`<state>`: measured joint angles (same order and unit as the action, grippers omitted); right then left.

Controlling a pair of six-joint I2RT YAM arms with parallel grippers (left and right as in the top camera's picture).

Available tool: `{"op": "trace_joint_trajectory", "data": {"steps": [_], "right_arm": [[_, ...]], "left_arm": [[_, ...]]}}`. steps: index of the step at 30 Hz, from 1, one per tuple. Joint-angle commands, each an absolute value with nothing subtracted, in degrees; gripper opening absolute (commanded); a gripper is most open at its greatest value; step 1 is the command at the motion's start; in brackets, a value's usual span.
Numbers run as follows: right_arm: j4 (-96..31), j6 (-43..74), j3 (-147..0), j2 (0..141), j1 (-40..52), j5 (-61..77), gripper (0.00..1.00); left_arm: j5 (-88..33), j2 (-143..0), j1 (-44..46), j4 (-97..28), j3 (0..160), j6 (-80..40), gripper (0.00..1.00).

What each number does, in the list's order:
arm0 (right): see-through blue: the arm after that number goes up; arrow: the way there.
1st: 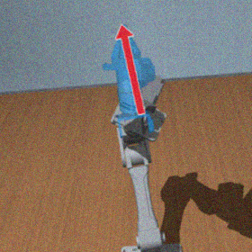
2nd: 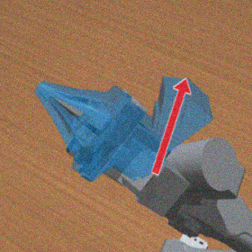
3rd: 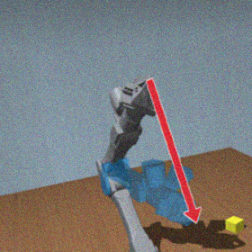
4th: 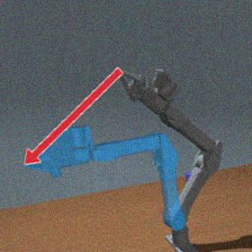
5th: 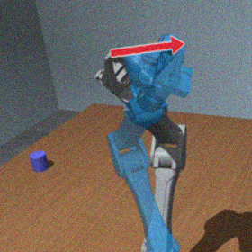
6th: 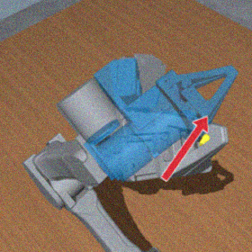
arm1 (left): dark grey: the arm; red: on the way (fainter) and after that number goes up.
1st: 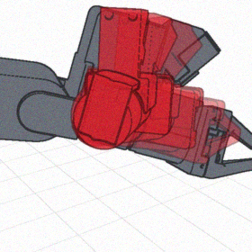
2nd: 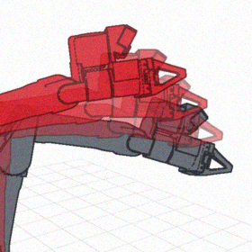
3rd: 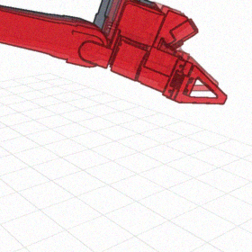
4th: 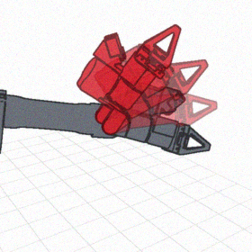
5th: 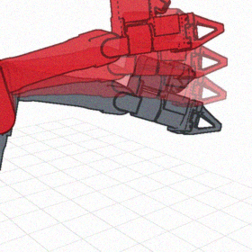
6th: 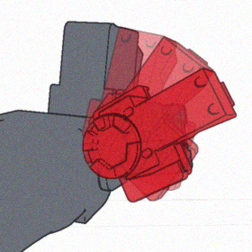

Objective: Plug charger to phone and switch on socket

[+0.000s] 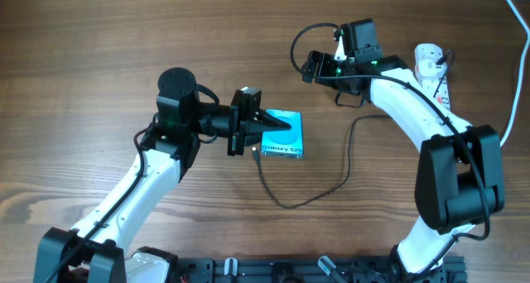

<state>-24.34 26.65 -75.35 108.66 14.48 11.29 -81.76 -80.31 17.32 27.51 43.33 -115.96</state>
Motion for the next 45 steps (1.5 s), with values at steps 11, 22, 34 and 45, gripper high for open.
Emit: {"op": "trace_joint_trajectory", "data": {"steps": [11, 22, 34, 45], "right_arm": [[-24.2, 25.7, -75.4, 109.3, 14.6, 10.3, 1.00], [-24.2, 25.7, -75.4, 109.3, 14.6, 10.3, 0.99], [-24.2, 25.7, -75.4, 109.3, 14.6, 10.3, 1.00], [-23.5, 25.6, -75.4, 109.3, 14.6, 10.3, 1.00]], "left_arm": [[-82.8, -79.0, 17.5, 28.1, 44.1, -125.0, 0.04], [-78.5, -79.0, 17.5, 28.1, 44.1, -125.0, 0.04], [-78.5, -79.0, 17.5, 28.1, 44.1, -123.5, 0.04], [-78.1, -79.1, 17.5, 27.6, 44.0, -75.2, 0.04]]}}
